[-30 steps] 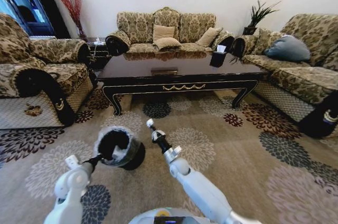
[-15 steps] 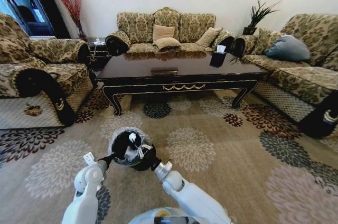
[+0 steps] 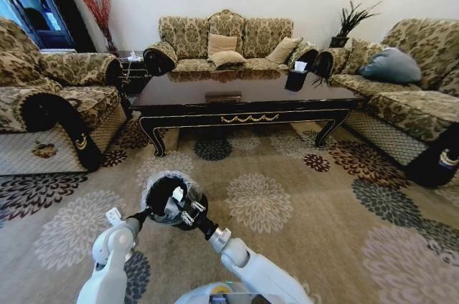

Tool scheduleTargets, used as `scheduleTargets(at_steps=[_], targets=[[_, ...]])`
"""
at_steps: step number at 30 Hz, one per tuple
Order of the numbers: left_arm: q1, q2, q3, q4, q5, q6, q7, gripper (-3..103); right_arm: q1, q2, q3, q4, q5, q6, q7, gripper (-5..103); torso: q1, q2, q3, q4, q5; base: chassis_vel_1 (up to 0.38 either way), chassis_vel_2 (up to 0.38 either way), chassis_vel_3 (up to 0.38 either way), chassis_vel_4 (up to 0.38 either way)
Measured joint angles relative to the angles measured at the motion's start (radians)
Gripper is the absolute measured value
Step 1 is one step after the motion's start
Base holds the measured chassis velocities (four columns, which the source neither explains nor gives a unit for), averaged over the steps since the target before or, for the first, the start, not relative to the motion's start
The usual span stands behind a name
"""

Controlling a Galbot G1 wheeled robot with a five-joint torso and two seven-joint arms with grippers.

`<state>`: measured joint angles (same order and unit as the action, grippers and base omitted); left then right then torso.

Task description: Move to the front of the table and pick up the trash from the floor, then place it into the trash bin.

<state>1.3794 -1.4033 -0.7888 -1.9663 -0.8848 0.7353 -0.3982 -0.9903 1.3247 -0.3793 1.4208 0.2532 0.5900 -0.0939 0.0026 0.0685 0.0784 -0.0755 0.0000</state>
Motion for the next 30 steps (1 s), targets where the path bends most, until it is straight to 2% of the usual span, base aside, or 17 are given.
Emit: scheduleTargets(at_steps=[1,2,5,8,10,13,30], targets=[[0.001,0.000,0.000,0.000,0.000,0.000,0.000,2,0.000,0.000,-0.001,-0.001,-0.003,0.000,0.003,51,0.000,0.000,0.000,0.0000,0.0000,0.000,0.000,0.000,0.000],[0.003,0.000,0.000,0.000,0.000,0.000,0.000,2,-0.001,0.001,-0.002,-0.003,-0.011,-0.001,0.010,62,0.000,0.000,0.000,0.0000,0.0000,0.000,0.000,0.000,0.000],[0.004,0.000,0.000,0.000,0.000,0.000,0.000,2,-0.002,0.001,-0.002,-0.004,-0.021,-0.001,0.013,68,0.000,0.000,0.000,0.0000,0.0000,0.000,0.000,0.000,0.000],[0.004,-0.001,0.000,0.000,0.000,0.000,0.000,2,-0.005,0.000,0.001,-0.015,-0.048,0.000,0.014,84,0.000,0.000,0.000,0.0000,0.0000,0.000,0.000,0.000,0.000],[0.004,-0.001,0.000,0.000,0.000,0.000,0.000,2,-0.006,0.000,0.002,-0.018,-0.054,0.001,0.014,84,0.000,0.000,0.000,0.0000,-0.0001,0.000,0.000,0.000,0.000],[0.001,0.003,-0.001,0.000,0.000,0.000,-0.001,2,-0.014,-0.002,0.006,-0.027,-0.078,0.006,0.014,98,0.000,0.000,0.000,0.0000,-0.0001,0.000,0.000,0.000,0.000],[-0.005,0.016,-0.008,0.007,-0.003,0.000,0.002,2,-0.014,-0.002,0.009,-0.026,-0.081,0.004,0.017,100,0.000,0.000,0.000,-0.0001,0.0000,0.000,0.000,0.000,0.000]])
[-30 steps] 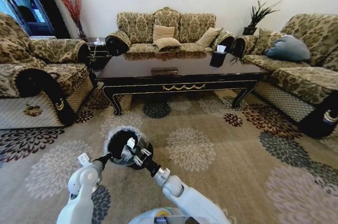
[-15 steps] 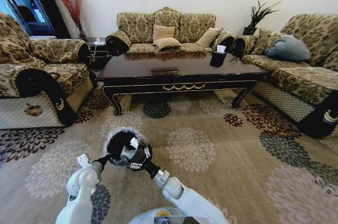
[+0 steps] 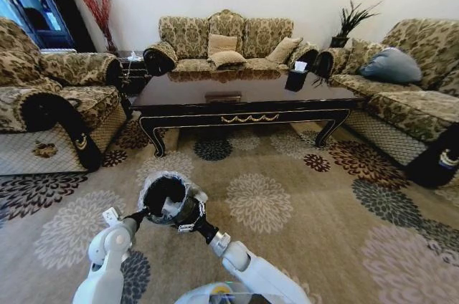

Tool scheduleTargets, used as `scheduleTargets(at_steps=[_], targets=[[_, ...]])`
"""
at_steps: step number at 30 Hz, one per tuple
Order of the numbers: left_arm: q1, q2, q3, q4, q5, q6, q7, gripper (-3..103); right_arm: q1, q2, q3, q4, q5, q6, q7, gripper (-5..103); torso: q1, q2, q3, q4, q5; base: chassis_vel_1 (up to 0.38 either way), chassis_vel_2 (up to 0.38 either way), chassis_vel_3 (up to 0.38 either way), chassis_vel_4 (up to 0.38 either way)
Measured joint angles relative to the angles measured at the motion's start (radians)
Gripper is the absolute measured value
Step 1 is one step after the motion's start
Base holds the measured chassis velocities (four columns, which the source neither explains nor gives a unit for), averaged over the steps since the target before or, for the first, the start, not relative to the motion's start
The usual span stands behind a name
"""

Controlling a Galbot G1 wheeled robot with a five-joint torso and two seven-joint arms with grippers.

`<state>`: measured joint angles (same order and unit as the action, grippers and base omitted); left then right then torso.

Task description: Move to the front of the table and pick up the trash from the floor, then place it into the trash bin.

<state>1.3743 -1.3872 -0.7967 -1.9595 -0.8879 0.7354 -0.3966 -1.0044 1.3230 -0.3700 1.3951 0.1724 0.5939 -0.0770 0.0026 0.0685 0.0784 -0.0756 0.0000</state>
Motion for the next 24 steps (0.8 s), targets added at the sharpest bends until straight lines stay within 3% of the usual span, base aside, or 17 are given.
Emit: scheduleTargets(at_steps=[7,11,12,13,15,17,20,22,24], targets=[[0.000,0.004,-0.012,0.004,0.000,0.000,0.002,2,0.001,0.011,0.013,-0.009,0.003,-0.012,0.018,100,0.000,0.000,0.000,0.0000,-0.0001,0.000,0.000,0.000,0.000],[-0.011,0.035,-0.051,0.013,-0.015,0.000,0.002,2,0.013,0.027,0.064,-0.036,0.014,-0.086,0.095,100,0.000,0.000,0.000,-0.0001,-0.0002,0.000,0.000,0.000,0.000],[-0.013,0.044,-0.062,0.013,-0.019,0.000,0.002,2,0.016,0.028,0.076,-0.048,0.019,-0.108,0.112,100,0.000,0.000,0.000,0.0009,0.0000,0.000,0.000,0.000,0.000],[-0.018,0.069,-0.081,0.016,-0.037,0.000,0.004,2,0.029,0.035,0.099,-0.072,0.024,-0.169,0.167,100,0.000,0.000,0.000,-0.0004,0.0001,0.000,0.000,0.000,0.000],[-0.018,0.099,-0.108,0.019,-0.058,0.000,0.004,2,0.046,0.036,0.125,-0.111,0.023,-0.241,0.237,100,0.000,0.000,0.000,0.0000,-0.0001,0.000,0.000,0.000,0.000],[-0.017,0.108,-0.117,0.021,-0.063,0.000,0.004,2,0.050,0.036,0.131,-0.123,0.022,-0.267,0.261,100,0.000,0.000,0.000,-0.0005,0.0000,0.000,0.000,0.000,0.000],[-0.004,0.132,-0.145,0.021,-0.081,0.000,0.004,2,0.064,0.029,0.140,-0.176,0.059,-0.418,0.393,100,0.000,0.000,0.000,0.0002,-0.0001,0.000,0.000,0.000,0.000],[-0.003,0.133,-0.147,0.021,-0.082,0.000,0.004,2,0.064,0.026,0.140,-0.176,0.070,-0.433,0.401,100,0.000,0.000,0.000,0.0001,-0.0001,0.000,0.000,0.000,0.000],[-0.002,0.134,-0.153,0.021,-0.082,0.000,0.004,2,0.064,0.003,0.123,-0.143,0.140,-0.531,0.423,100,0.000,0.000,0.000,-0.0001,-0.0001,0.000,0.000,0.000,0.000]])
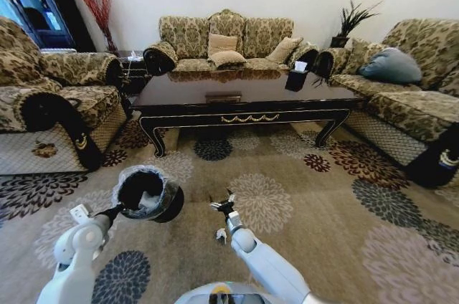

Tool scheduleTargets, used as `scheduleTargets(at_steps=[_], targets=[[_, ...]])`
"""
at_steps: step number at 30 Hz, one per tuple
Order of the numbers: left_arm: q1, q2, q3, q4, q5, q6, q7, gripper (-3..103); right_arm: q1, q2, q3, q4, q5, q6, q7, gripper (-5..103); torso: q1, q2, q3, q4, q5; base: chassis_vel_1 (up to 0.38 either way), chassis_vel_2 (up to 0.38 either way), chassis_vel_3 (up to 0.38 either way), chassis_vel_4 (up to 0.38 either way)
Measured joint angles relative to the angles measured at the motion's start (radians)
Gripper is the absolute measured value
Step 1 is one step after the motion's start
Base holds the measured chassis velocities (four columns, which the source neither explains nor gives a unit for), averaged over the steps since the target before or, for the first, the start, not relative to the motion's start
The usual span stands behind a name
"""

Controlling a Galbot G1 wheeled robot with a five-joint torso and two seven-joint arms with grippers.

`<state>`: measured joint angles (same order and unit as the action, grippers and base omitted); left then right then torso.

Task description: Move to the front of the table and pick up the trash from the floor, then place it into the trash bin.

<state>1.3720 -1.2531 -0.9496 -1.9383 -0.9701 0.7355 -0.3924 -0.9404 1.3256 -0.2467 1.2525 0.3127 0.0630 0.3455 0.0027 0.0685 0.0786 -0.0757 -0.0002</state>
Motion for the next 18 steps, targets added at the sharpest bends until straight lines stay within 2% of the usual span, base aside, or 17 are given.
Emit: scheduleTargets(at_steps=[2,4,7,9,10,12,16,18], targets=[[-0.001,-0.001,-0.001,-0.002,0.000,0.000,0.000,2,0.000,-0.021,-0.015,0.052,0.047,-0.095,0.002,100,0.000,0.000,0.000,0.0000,0.0002,0.000,0.000,0.000,0.000],[-0.001,-0.002,-0.001,-0.004,0.000,0.000,0.000,2,-0.001,-0.028,-0.020,0.067,0.063,-0.121,0.002,100,0.000,0.000,0.000,0.0001,0.0002,0.000,0.000,0.000,0.000],[0.000,-0.008,0.000,-0.016,0.003,0.000,0.001,2,-0.004,-0.068,-0.048,0.139,0.138,-0.284,-0.013,100,0.000,0.000,0.000,0.0002,0.0002,0.000,0.000,0.000,0.000],[0.001,-0.009,0.000,-0.018,0.004,0.000,0.001,2,-0.005,-0.073,-0.052,0.146,0.145,-0.305,-0.015,100,0.000,0.000,0.000,0.0001,0.0002,0.000,0.000,0.000,0.000],[0.003,-0.014,0.001,-0.024,0.008,0.000,0.003,2,-0.006,-0.087,-0.065,0.160,0.167,-0.366,-0.018,100,0.000,0.000,0.000,0.0001,0.0002,0.000,0.000,0.000,0.000],[0.007,-0.022,0.002,-0.032,0.015,0.000,0.008,2,-0.004,-0.099,-0.093,0.164,0.215,-0.442,0.012,100,0.000,0.000,0.000,0.0000,0.0000,0.000,0.000,0.000,0.000],[0.016,-0.036,0.003,-0.040,0.021,0.000,0.017,2,0.010,-0.089,-0.132,0.140,0.281,-0.497,0.079,100,0.000,0.000,0.000,0.0000,0.0001,0.000,0.000,0.000,0.000],[0.019,-0.041,0.003,-0.040,0.026,0.000,0.021,2,0.019,-0.077,-0.145,0.122,0.298,-0.502,0.088,100,0.000,0.000,0.000,0.0001,0.0002,0.000,0.000,0.000,0.000]])
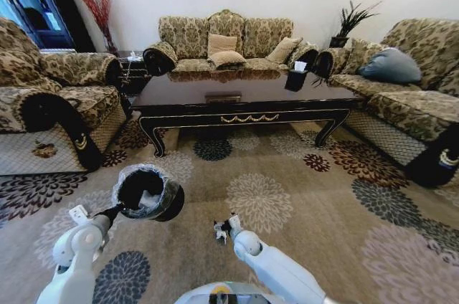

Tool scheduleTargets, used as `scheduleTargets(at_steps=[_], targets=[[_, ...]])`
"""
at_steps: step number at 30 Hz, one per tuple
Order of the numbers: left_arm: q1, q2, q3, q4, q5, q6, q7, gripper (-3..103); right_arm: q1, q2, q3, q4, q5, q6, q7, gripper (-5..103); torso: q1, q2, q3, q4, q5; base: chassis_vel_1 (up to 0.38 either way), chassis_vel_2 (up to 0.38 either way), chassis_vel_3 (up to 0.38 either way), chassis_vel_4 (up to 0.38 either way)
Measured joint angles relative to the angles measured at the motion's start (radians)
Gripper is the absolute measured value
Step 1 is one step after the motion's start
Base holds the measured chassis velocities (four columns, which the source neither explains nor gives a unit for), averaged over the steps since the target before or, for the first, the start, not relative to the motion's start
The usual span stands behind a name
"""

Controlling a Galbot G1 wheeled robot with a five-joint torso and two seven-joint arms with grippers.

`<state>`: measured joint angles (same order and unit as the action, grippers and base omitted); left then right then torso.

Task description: Move to the front of the table and pick up the trash from the floor, then place it into the trash bin.

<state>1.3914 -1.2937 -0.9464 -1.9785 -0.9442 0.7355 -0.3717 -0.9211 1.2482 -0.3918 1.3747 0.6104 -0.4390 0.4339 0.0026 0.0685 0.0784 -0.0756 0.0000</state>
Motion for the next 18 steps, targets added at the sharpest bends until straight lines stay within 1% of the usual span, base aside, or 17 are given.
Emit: scheduleTargets(at_steps=[3,7,15,17,18], targets=[[0.006,-0.005,0.002,0.000,0.013,0.000,0.006,2,0.026,0.021,-0.042,-0.039,0.034,-0.001,0.005,100,0.000,0.000,0.000,0.0004,0.0000,0.000,0.000,0.000,0.000],[0.003,-0.004,0.003,0.000,0.013,0.000,0.008,2,0.039,0.033,-0.080,-0.072,0.056,0.003,0.005,100,0.000,0.000,0.000,0.0001,0.0000,0.000,0.000,0.000,0.000],[-0.003,0.002,0.010,0.001,0.013,0.000,0.008,2,0.041,0.050,-0.118,-0.125,0.046,0.018,-0.008,100,0.000,0.000,0.000,0.0000,0.0000,0.000,0.000,0.000,0.000],[-0.002,0.004,0.011,-0.001,0.013,0.000,0.008,2,0.042,0.059,-0.119,-0.153,0.033,0.023,0.001,100,0.000,0.000,0.000,0.0000,0.0000,0.000,0.000,0.000,0.000],[0.000,0.005,0.011,-0.003,0.013,0.000,0.008,2,0.042,0.065,-0.118,-0.167,0.034,0.023,0.018,100,0.000,0.000,0.000,0.0000,0.0000,0.000,0.000,0.000,0.000]])
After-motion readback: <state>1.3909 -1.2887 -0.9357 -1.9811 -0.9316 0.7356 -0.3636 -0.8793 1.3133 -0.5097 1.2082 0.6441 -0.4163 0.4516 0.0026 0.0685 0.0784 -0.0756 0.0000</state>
